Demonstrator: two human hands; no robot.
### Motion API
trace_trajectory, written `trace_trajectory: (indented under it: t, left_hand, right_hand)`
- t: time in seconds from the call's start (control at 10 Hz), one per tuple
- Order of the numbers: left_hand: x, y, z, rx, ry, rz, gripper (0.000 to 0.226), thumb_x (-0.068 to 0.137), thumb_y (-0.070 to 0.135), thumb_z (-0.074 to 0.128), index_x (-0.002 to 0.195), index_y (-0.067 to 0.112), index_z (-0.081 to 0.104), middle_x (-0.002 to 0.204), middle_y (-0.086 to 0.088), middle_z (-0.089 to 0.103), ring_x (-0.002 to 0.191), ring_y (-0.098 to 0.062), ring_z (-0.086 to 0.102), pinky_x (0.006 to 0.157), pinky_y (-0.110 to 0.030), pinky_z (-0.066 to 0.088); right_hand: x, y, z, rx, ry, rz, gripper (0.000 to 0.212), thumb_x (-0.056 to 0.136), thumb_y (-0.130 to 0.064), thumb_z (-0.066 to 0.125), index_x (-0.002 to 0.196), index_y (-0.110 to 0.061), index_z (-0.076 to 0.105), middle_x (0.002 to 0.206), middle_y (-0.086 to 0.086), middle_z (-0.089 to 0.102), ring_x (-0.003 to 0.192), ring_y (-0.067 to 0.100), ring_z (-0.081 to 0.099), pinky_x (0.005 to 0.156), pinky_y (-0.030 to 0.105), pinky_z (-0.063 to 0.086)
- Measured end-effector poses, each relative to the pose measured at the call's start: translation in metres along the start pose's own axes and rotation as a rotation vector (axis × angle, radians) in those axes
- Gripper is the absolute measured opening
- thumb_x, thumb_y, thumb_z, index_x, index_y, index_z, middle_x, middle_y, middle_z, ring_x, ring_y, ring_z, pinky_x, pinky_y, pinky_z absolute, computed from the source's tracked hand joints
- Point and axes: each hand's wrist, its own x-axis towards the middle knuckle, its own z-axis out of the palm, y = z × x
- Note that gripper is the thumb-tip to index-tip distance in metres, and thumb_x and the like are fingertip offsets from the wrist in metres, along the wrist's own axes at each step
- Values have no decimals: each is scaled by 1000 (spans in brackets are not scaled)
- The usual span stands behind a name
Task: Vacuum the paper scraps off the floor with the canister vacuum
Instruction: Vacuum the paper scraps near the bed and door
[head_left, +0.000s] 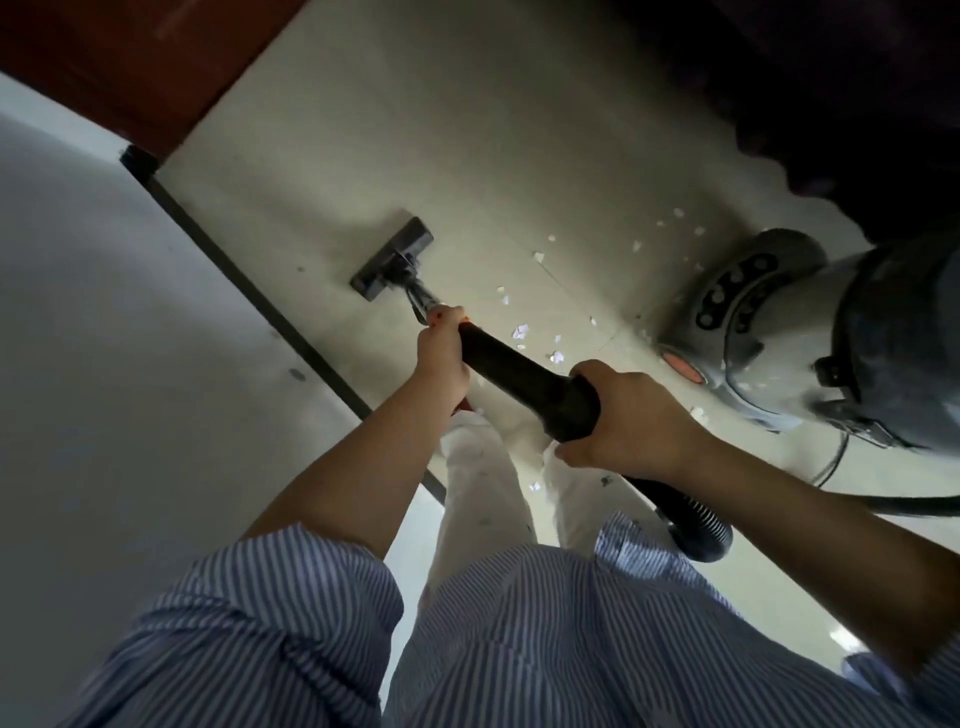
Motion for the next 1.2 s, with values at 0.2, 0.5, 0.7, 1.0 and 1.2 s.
trace_trajectory:
  t: [0.2,0.5,0.7,1.0,1.2]
  left_hand:
    - [23,1,-23,-53,-13,-150,32,77,23,63,98,2,52,93,-11,55,88,-25,55,86,-36,48]
    - [78,7,-52,61,-65,-240,75,58,23,72,125,0,49,107,-14,61,101,-29,62,83,-35,51]
    - [127,81,-90,-117,-29,-178,13,85,8,64,89,3,52,75,-9,59,65,-17,59,67,-28,51]
    - [195,167,-133,-168,-54,-117,12,90,7,59,87,4,48,75,-7,53,67,-16,56,76,-32,53]
    - [190,140,-113,-184,6,-107,27,86,1,55,65,10,41,45,-1,47,32,-10,48,45,-22,42]
  right_hand:
    - [31,-13,24,-24,-15,10,44,67,-30,74,101,-19,49,81,-4,54,74,17,52,59,20,40]
    - [88,-23,69,-163,-75,108,63,73,-29,71,129,-19,43,115,4,59,101,26,59,84,27,41]
    - [175,-97,73,-166,-8,-31,43,73,-29,67,108,-16,47,91,3,58,84,28,60,70,30,46]
    - [269,-180,69,-184,-55,-136,45,69,-22,70,107,-15,46,79,0,53,75,22,56,60,27,42]
    - [256,-160,62,-216,-135,-125,47,68,-20,72,104,-11,43,75,1,50,67,20,52,59,27,43]
